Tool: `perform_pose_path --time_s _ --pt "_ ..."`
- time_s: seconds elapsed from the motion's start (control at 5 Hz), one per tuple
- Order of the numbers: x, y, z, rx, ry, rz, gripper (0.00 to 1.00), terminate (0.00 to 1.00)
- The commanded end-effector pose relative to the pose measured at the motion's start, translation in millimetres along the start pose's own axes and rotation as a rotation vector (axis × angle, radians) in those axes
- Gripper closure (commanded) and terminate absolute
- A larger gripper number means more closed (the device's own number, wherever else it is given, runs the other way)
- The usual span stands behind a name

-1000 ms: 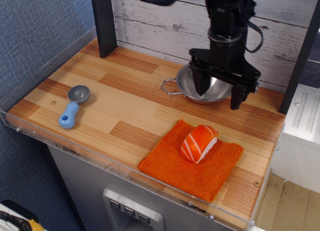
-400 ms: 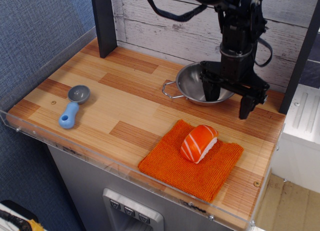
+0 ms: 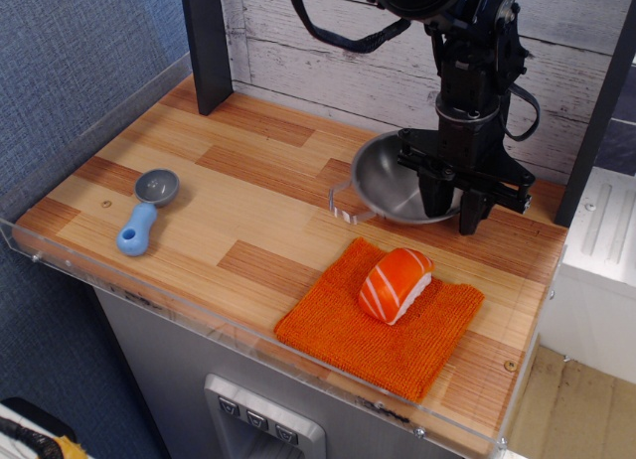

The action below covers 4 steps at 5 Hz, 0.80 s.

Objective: Place the pot to the right of the spoon.

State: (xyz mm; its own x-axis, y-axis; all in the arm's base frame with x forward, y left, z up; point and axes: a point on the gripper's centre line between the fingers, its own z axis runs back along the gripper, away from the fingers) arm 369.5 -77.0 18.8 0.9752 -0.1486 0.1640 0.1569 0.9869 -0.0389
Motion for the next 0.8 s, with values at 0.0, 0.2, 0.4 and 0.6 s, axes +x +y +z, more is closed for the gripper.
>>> perform_pose_path --time_s 0.0,0.2,0.4,0.6 --pt "3 4 32 -0.002 -0.06 0.019 1.0 0.0" --pt "0 3 52 -0.015 -0.077 0.034 1.0 0.0" --pt "-1 -1 75 -0.021 -0.08 0.036 1.0 0.0" --pt "-5 0 106 -0.047 -0.071 0.049 1.0 0.0"
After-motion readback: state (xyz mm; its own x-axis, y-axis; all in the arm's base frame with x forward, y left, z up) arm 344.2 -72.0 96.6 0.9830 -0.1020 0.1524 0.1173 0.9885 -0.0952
